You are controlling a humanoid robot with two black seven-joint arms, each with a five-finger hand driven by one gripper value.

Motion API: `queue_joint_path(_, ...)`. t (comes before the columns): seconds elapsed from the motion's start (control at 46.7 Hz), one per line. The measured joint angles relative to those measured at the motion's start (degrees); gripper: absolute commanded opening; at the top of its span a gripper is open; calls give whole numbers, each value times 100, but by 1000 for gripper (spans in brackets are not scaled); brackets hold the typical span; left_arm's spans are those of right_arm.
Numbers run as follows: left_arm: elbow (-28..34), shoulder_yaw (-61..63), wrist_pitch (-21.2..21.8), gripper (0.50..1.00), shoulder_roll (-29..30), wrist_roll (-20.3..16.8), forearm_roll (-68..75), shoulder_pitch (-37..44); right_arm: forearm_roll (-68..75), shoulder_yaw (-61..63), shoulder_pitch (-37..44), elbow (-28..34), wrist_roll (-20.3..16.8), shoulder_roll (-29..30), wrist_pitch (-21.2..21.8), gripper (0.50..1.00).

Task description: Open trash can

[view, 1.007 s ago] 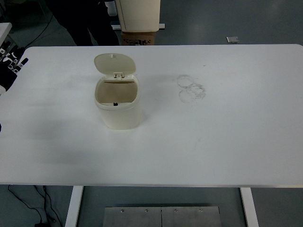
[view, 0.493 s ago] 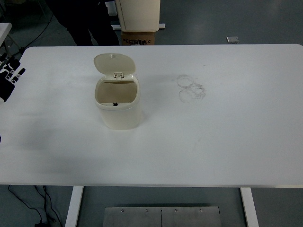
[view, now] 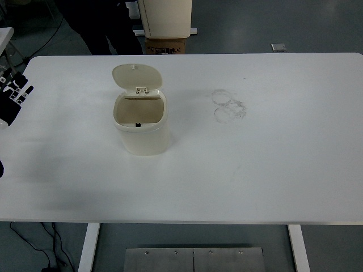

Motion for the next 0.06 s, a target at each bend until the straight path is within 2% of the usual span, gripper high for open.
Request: queue_joint_path(0.064, 0, 0, 1, 1000, 0, 0, 3, -16, 0, 0, 3, 0, 0, 0, 0, 991)
